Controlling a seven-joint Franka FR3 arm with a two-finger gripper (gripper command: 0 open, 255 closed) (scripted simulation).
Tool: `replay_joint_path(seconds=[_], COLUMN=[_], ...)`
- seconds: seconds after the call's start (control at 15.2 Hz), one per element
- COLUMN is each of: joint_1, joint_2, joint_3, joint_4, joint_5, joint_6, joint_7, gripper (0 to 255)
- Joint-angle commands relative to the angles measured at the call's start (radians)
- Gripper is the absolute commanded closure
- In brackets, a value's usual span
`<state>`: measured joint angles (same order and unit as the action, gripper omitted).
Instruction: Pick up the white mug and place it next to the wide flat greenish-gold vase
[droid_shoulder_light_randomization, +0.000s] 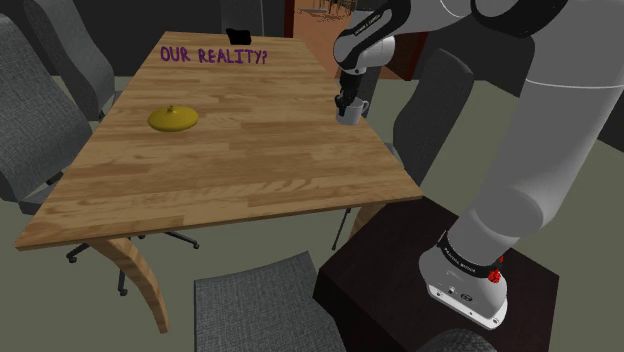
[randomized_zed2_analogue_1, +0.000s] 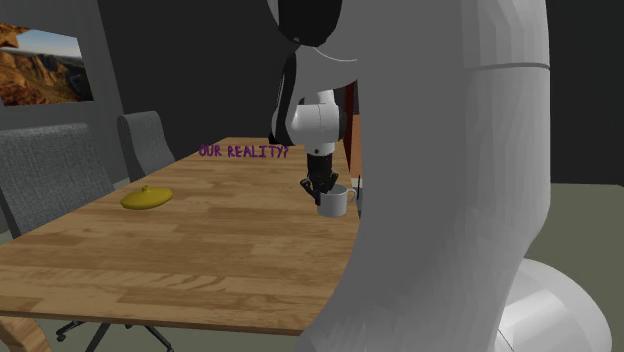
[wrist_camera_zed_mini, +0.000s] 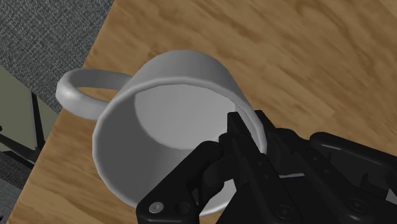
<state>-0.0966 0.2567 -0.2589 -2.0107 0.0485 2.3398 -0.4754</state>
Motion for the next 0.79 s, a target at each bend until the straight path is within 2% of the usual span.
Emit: replay_joint_path(seconds=[0.0,0.2,0.73], joint_1=[0.000,0.000,0.005], joint_2=[0.000,0.000,-0.055], joint_3=[0.000,0.000,-0.006], joint_4=[0.000,0.000,0.042], joint_5=[0.000,0.000,-0.020], joint_6=[0.000,0.000,-0.095], joint_7=[0.000,0.000,0.011], gripper=[255,255,255])
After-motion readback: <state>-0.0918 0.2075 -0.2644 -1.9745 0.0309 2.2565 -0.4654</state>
